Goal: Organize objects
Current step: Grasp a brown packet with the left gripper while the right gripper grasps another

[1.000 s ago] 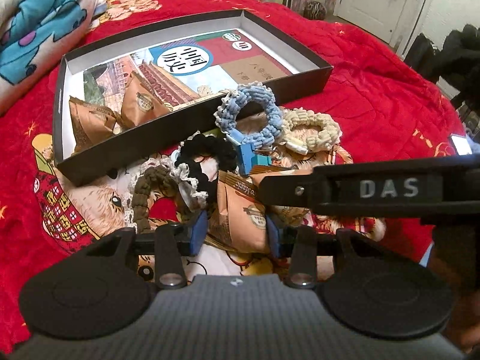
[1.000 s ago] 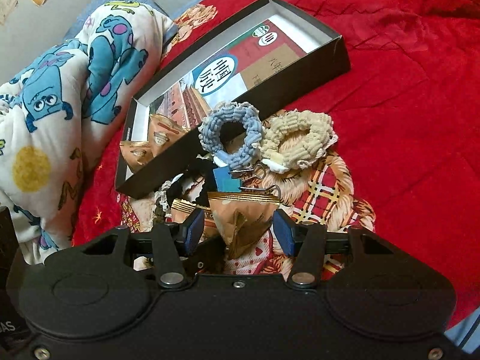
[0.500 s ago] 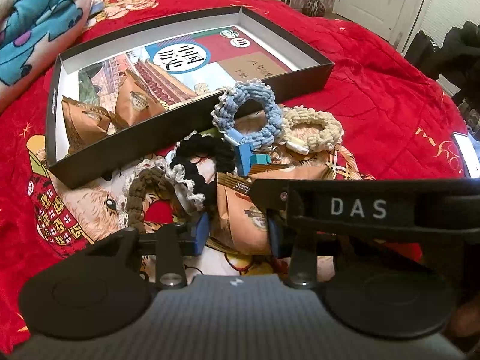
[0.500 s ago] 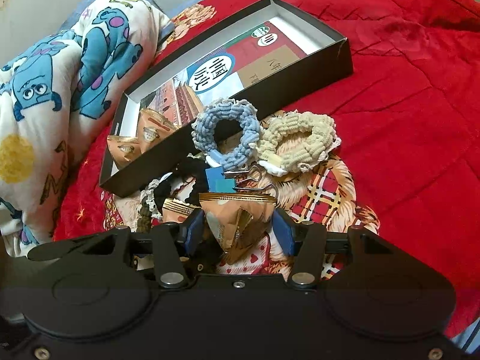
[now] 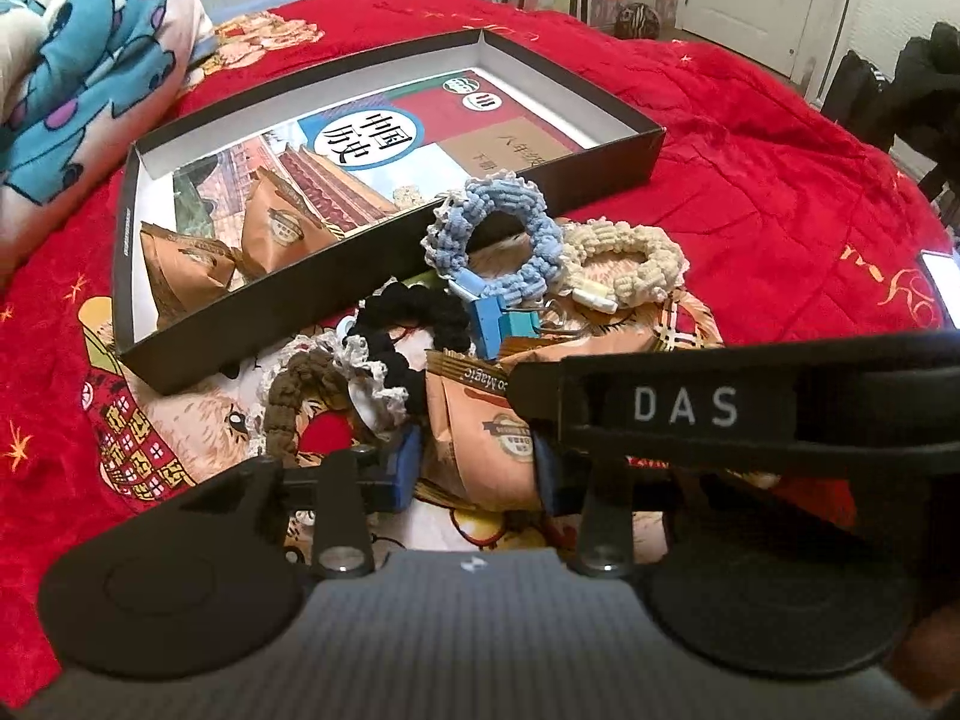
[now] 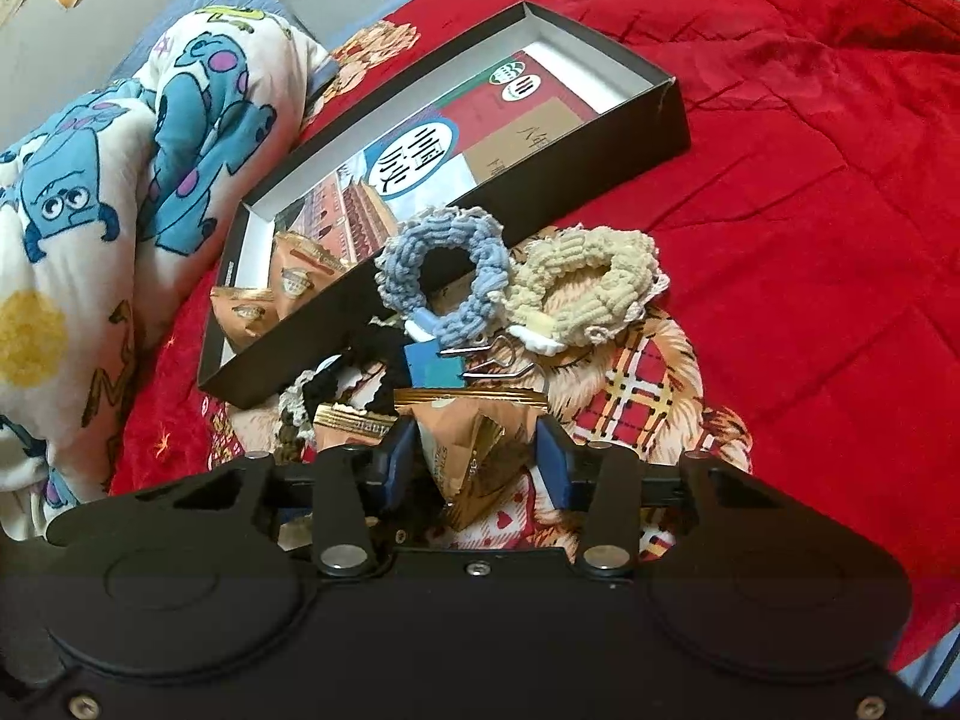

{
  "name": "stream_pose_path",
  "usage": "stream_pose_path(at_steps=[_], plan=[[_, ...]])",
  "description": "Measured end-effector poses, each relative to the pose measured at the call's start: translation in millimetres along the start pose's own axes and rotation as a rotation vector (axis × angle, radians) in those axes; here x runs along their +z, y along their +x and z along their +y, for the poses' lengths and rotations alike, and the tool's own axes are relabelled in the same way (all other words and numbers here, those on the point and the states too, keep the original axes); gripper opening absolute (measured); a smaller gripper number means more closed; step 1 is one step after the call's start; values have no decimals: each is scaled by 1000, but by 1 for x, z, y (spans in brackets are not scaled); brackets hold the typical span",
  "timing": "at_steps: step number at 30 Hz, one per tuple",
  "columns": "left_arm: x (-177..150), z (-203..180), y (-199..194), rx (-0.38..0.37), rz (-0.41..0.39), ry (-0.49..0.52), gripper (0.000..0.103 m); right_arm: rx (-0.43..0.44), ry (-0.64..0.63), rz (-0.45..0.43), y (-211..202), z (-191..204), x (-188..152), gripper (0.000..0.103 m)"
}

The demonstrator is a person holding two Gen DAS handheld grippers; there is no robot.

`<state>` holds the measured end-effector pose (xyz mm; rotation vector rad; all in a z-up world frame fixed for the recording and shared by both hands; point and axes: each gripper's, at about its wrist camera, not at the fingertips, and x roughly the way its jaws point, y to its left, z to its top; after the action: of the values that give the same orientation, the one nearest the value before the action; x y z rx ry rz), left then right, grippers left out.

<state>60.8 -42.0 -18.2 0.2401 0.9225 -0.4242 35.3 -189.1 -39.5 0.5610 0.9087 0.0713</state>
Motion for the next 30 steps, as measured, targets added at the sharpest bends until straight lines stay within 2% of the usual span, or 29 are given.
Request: stream_pose_path(at_steps=[9, 23, 30], plan=[[1, 6, -8, -19, -15, -40, 38, 18, -4, -12, -7, 6, -4, 42], [3, 14, -25, -47, -64, -100, 36, 68, 14, -54, -22, 7, -2, 41], [5, 16, -34, -47, -124, -101, 36, 95, 8, -101, -30, 10, 0, 41]])
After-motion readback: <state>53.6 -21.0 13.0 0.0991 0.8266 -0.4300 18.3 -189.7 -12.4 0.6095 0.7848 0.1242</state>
